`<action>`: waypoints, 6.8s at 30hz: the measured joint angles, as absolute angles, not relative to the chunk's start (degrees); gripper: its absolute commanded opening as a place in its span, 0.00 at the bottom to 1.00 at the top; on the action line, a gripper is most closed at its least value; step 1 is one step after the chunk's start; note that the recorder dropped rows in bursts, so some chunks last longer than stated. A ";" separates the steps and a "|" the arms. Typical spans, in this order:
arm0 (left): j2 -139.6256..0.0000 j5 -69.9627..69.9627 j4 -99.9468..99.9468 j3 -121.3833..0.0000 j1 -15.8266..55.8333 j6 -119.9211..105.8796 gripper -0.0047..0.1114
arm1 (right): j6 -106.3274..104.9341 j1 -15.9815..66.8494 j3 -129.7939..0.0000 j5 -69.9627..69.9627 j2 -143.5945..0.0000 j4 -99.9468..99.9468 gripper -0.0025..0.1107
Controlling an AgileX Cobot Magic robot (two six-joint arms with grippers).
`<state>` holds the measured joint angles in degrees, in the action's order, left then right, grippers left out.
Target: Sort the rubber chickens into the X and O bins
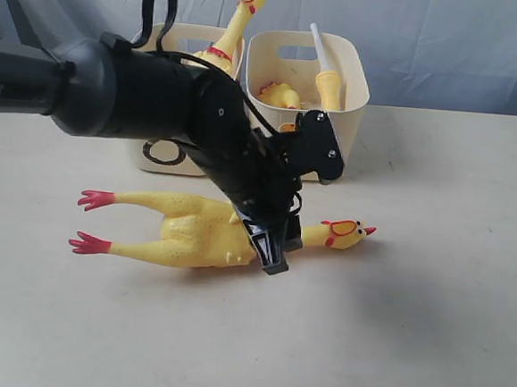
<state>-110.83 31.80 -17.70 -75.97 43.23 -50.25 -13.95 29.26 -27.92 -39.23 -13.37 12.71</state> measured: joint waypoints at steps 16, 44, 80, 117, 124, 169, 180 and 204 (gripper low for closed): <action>-118.96 21.50 -13.16 -75.97 43.44 -50.25 0.52 | -13.95 29.26 -27.92 -39.23 -13.37 13.24 0.02; -120.88 22.30 -9.25 -76.24 43.44 -50.22 0.04 | -13.95 29.26 -27.92 -39.23 -13.37 13.33 0.02; -99.05 -2.31 4.56 -77.99 37.00 -29.80 0.04 | -13.95 29.26 -27.92 -39.23 -13.37 13.45 0.02; -89.56 -30.73 5.37 -77.99 5.15 21.15 0.04 | -13.95 29.26 -27.92 -39.23 -13.37 13.45 0.02; -97.73 -44.56 10.81 -77.99 3.22 30.71 0.04 | -13.95 29.26 -27.92 -39.23 -13.37 13.45 0.02; -129.51 -39.13 29.98 -95.26 8.17 39.04 0.04 | -13.95 29.26 -27.92 -39.23 -13.37 14.94 0.02; -130.48 -33.68 29.78 -95.48 8.17 39.04 0.25 | -13.95 29.26 -27.92 -39.23 -13.37 14.94 0.02; -130.30 -31.38 29.43 -96.25 8.17 38.55 0.54 | -13.95 29.26 -27.92 -39.23 -13.37 15.44 0.02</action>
<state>-130.30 -31.38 29.43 -96.25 8.17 38.55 -13.95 29.26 -27.92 -39.23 -13.37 15.44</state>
